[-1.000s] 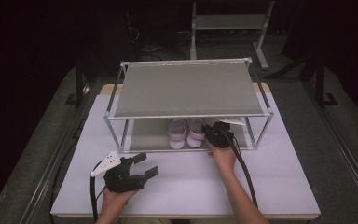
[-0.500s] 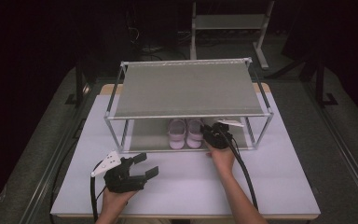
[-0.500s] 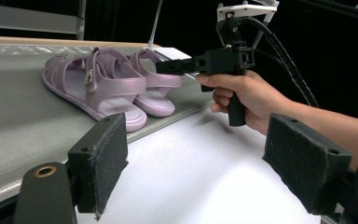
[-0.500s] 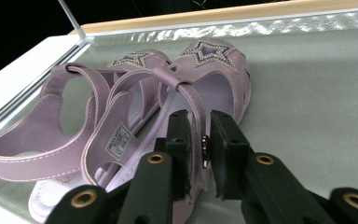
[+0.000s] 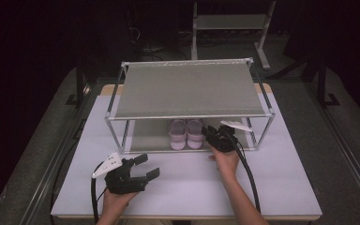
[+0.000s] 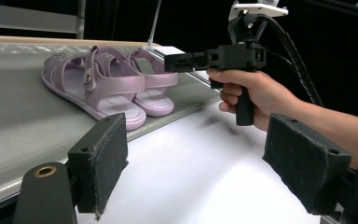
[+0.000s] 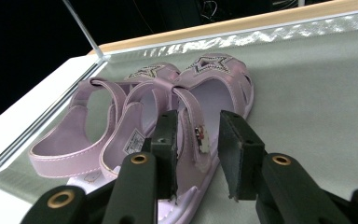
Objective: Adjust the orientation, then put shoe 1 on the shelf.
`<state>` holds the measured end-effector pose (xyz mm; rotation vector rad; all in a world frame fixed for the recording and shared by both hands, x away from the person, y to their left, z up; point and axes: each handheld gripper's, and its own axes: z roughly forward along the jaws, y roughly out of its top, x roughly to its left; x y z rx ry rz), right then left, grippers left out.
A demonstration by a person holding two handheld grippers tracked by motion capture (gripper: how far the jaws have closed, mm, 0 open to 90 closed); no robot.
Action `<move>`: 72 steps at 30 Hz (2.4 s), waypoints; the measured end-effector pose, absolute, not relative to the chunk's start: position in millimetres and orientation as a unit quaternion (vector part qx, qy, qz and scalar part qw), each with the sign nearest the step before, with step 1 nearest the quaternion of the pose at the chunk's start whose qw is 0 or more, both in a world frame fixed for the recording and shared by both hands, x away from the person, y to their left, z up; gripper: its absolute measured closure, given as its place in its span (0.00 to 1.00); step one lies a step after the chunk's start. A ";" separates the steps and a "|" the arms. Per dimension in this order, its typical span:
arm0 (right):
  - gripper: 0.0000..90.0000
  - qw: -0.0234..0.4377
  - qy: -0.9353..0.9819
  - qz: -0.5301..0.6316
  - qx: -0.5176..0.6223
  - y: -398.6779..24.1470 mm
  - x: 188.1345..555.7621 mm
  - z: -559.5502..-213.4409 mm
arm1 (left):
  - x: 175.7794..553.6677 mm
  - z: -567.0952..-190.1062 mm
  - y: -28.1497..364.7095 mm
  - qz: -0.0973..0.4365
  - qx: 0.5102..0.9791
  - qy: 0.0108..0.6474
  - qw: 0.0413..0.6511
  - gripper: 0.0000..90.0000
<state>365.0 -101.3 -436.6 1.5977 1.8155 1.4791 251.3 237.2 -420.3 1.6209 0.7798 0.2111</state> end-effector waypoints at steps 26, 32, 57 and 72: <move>0.60 0.105 0.632 0.546 0.540 -133.3 337.9 -436.9 | 249.8 -421.4 235.6 0.092 0.705 0.340 0.616 0.24; 0.56 0.099 0.634 0.545 0.540 -141.9 331.5 -438.3 | 250.3 -422.1 234.9 0.093 0.706 0.342 0.613 0.24; 0.51 0.088 0.650 0.538 0.529 -162.1 318.4 -438.8 | 251.0 -424.5 235.3 0.096 0.711 0.341 0.608 0.24; 0.45 0.084 0.658 0.531 0.528 -178.0 303.5 -441.9 | 253.3 -425.7 231.5 0.094 0.713 0.340 0.606 0.24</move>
